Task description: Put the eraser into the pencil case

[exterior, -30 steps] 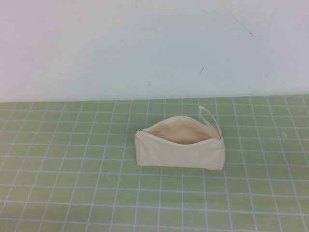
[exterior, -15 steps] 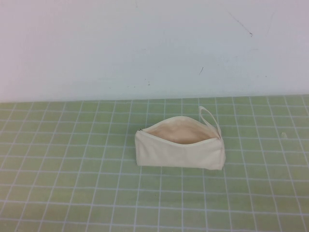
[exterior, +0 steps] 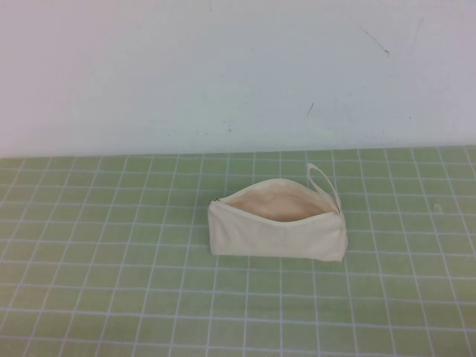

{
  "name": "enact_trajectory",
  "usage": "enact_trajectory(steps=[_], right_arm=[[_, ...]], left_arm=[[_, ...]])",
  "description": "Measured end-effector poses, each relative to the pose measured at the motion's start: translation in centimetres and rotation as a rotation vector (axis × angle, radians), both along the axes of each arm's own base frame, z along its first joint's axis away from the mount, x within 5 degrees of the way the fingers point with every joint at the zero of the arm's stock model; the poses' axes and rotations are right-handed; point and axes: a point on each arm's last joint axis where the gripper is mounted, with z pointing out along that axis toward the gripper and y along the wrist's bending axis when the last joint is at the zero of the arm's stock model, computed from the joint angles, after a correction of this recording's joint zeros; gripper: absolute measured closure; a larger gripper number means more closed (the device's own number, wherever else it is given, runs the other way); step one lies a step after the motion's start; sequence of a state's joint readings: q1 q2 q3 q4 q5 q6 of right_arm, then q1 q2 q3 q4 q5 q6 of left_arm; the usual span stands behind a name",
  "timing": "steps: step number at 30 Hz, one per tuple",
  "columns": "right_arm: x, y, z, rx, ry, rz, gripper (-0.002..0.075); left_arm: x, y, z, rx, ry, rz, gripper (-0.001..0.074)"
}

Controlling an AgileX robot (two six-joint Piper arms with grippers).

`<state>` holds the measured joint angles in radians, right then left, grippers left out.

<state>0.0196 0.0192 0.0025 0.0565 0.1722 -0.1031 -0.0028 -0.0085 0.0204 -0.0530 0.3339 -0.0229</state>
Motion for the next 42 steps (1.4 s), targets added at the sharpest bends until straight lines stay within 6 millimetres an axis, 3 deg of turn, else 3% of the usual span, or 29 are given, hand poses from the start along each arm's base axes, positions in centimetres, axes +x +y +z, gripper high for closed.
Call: enact_trajectory(steps=[11, 42], right_arm=[[-0.5, -0.4, -2.1, 0.043, 0.159, -0.056, 0.0727], [-0.5, -0.4, -2.2, 0.05, 0.169, -0.062, 0.0727]], left_arm=[[0.0, 0.0, 0.0, 0.0, 0.0, 0.0, 0.0737], [0.0, 0.0, 0.0, 0.0, 0.0, 0.0, 0.0737]])
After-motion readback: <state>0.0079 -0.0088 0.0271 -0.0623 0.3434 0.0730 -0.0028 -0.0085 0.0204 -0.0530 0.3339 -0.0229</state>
